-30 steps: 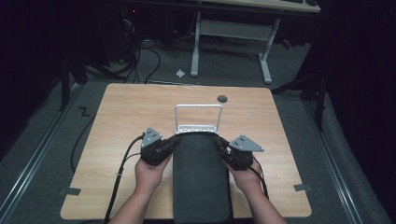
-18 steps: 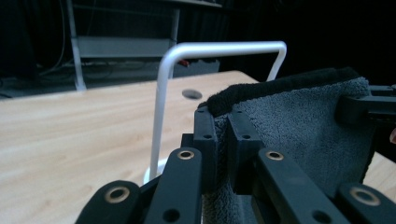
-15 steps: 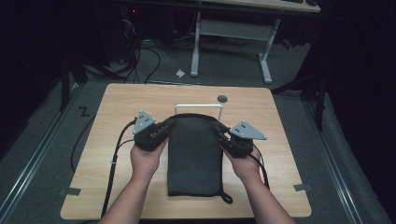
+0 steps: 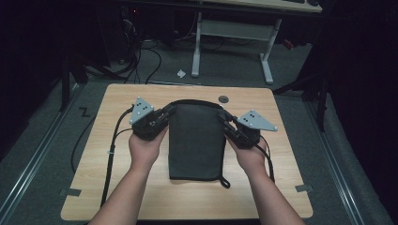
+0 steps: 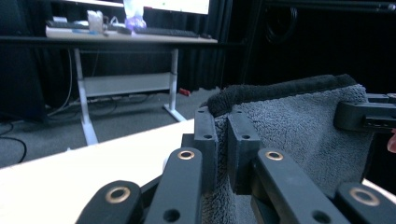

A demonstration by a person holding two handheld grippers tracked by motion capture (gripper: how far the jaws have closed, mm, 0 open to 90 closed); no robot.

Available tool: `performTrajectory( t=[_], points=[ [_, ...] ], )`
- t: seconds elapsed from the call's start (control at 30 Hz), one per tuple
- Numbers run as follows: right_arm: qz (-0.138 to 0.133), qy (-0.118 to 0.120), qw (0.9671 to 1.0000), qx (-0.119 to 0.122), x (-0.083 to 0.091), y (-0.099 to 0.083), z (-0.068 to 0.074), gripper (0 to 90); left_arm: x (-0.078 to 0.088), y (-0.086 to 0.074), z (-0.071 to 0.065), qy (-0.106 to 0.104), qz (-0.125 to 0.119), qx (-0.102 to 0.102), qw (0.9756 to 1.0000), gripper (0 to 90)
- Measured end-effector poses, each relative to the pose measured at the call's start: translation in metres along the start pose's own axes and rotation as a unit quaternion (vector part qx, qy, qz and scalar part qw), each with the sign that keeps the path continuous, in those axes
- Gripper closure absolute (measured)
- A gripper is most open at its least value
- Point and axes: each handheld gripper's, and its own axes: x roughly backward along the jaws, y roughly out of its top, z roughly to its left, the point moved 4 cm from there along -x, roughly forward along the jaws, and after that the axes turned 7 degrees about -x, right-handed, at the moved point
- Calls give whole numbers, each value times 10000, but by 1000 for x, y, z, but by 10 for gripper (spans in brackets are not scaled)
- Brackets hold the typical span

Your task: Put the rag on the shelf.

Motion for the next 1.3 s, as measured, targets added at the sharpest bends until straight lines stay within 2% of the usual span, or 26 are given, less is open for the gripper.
performTrajectory(
  t=[0.53,0.8,0.97,1.2,1.3],
  points=[
    [-331,-102,9993,111,-3,42,-5,788,-7,37,9,55,-295,-253,9992,843],
    [-435,-150,9989,118,-10,60,-14,788,-21,58,18,96,-394,-484,9980,845],
    [-384,-177,9991,22,-26,63,-25,788,-38,57,29,156,-315,-543,9979,845],
    [-264,-184,9995,24,-51,61,-40,787,-64,47,49,220,-185,-420,9987,844],
    [-192,-211,9995,156,-60,62,-47,787,-74,44,55,244,-90,-436,9987,844]
  ],
)
